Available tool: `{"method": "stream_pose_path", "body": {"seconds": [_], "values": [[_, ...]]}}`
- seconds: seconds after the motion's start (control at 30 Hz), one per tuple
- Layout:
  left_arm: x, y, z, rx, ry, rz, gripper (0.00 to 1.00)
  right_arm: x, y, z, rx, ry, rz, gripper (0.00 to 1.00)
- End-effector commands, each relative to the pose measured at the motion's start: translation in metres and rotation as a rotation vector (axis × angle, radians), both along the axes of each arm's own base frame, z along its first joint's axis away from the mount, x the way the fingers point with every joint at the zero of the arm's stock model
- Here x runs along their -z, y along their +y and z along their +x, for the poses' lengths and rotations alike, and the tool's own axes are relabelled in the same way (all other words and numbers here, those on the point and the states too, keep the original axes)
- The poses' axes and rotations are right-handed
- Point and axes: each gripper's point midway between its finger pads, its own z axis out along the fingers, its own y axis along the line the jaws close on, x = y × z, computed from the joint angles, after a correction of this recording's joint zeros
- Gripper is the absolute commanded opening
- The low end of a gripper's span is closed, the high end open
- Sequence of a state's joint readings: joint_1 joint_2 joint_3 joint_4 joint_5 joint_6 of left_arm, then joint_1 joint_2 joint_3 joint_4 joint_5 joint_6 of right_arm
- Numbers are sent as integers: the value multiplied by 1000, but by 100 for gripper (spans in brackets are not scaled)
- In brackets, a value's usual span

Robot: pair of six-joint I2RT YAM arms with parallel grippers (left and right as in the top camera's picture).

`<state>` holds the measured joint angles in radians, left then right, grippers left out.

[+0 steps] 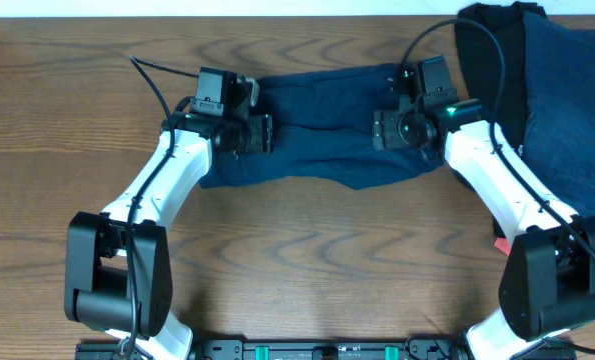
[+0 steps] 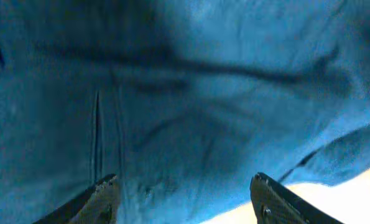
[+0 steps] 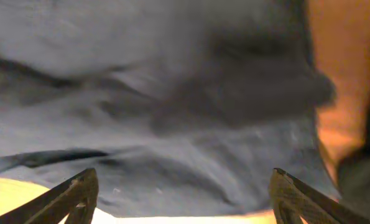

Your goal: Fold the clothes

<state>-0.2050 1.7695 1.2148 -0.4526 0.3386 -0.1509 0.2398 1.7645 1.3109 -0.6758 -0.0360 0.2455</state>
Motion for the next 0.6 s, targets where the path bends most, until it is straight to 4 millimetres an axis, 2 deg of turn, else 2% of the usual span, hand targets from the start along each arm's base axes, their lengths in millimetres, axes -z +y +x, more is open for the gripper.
{"method": "stream_pose_path", "body": {"seconds": [0.0,0.1,0.17,0.33,0.57], "values": [[5,0,-5,18,21,4,69,7,-43,-2,242,49,-8,88],[5,-5,-6,30,19,4,69,11,-68,-2,301,66,11,90],[4,-9,-7,40,16,3,69,15,-75,-2,272,85,57,90],[9,-14,-12,56,30,7,69,38,-74,-9,183,164,180,89],[19,-14,-16,48,63,9,69,78,-59,-18,126,266,262,90]]}}
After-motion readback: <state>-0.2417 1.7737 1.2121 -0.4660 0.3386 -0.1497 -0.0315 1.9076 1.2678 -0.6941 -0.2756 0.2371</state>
